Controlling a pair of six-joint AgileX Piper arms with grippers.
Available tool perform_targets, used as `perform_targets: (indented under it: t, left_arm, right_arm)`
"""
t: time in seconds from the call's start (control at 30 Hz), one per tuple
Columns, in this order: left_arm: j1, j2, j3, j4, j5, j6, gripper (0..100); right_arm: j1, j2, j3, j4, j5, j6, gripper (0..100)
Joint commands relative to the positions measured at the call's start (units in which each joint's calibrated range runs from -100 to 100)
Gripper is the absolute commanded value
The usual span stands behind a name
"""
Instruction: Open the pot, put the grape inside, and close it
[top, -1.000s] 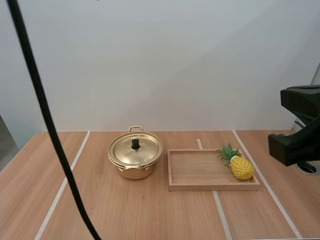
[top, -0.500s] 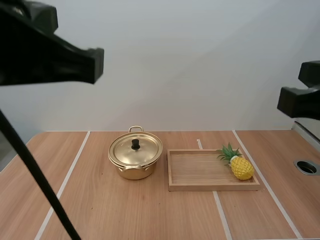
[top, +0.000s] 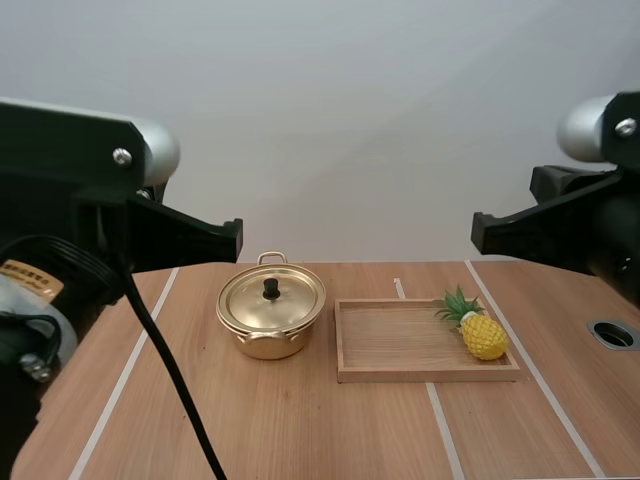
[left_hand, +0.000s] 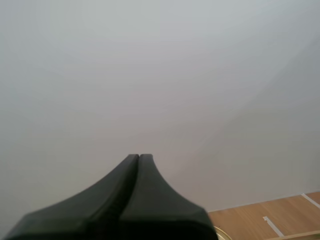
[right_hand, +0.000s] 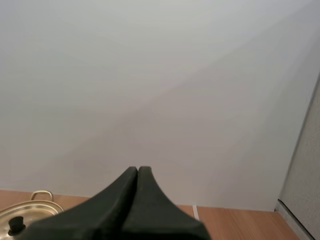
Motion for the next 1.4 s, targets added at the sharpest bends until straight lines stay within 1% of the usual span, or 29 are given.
perform_targets:
  t: [0.0, 0.07, 0.13, 0.23, 0.3, 0.4, 0.6, 0.7, 0.8, 0.87, 0.9, 1.0, 1.03, 1.2, 1.27, 1.37]
  left_arm:
    - [0.17, -0.4, 3.4, 0.5, -4.4, -0.7, 0]
    - [0.65, -0.5, 5.5, 0.6, -5.9, -0.8, 0]
    - [1.03, -0.9, 7.9, 0.7, -8.4, -1.0, 0]
    - [1.03, -1.7, 11.3, 0.6, -12.7, -1.3, 0]
    - [1.03, -2.3, 13.4, 0.6, -15.8, -1.3, 0]
    - [1.03, -2.9, 16.9, 0.8, -18.3, -1.3, 0]
    - [1.03, -4.1, 22.9, 0.8, -19.6, -3.5, 0]
    - [1.03, -5.2, 25.8, 0.8, -19.6, -3.5, 0]
    - [1.03, -6.8, 29.5, 0.8, -19.6, -3.5, 0]
    - [1.03, -7.6, 32.6, 0.8, -20.2, -3.5, 0]
    - [1.03, -7.6, 34.0, 0.7, -21.1, -3.5, 0]
    - [1.03, -7.6, 37.1, 0.5, -26.0, -3.6, 0]
    - [1.03, -7.6, 37.1, 0.5, -21.1, -4.0, 0]
    - [1.03, -7.6, 37.1, -0.1, -14.1, -5.1, 0]
    - [1.03, -7.6, 37.1, -1.0, -8.8, -5.4, 0]
    - [1.27, -7.6, 37.1, -1.3, -8.2, -5.4, 0]
  right_arm:
    - [-1.7, -3.0, 4.2, -0.6, -9.5, 0.2, 0]
    - [-2.9, -3.5, 6.8, -0.6, -14.5, 0.9, 0]
    - [-4.1, -3.5, 8.4, -0.5, -15.1, 1.9, 0]
    - [-6.0, -3.5, 11.3, -0.2, -18.3, 4.6, 0]
    - [-7.2, -3.5, 14.2, 0.0, -22.4, 6.3, 0]
    - [-8.7, -3.5, 18.8, 0.0, -25.2, 8.8, 0]
    - [-8.8, -3.5, 30.1, 0.0, -29.2, 8.8, 0]
    - [-8.8, -3.5, 36.5, 0.0, -36.3, 8.8, 0]
    - [-8.8, -3.5, 42.1, 0.0, -41.1, 8.8, 0]
    - [-8.8, -3.5, 42.7, 0.0, -42.4, 8.8, 0]
    - [-8.8, -3.5, 42.7, 0.3, -38.1, 8.8, 0]
    - [-8.8, -3.5, 42.7, 1.1, -34.4, 9.1, 0]
    - [-8.8, -3.5, 42.7, 1.4, -33.0, 9.1, 0]
    - [-8.8, -3.5, 42.7, 4.0, -23.0, 8.3, 0]
    - [-8.8, -3.5, 42.7, 4.1, -23.0, 7.4, 0]
    - [-8.8, -3.5, 42.7, 5.6, -23.2, 5.8, 0]
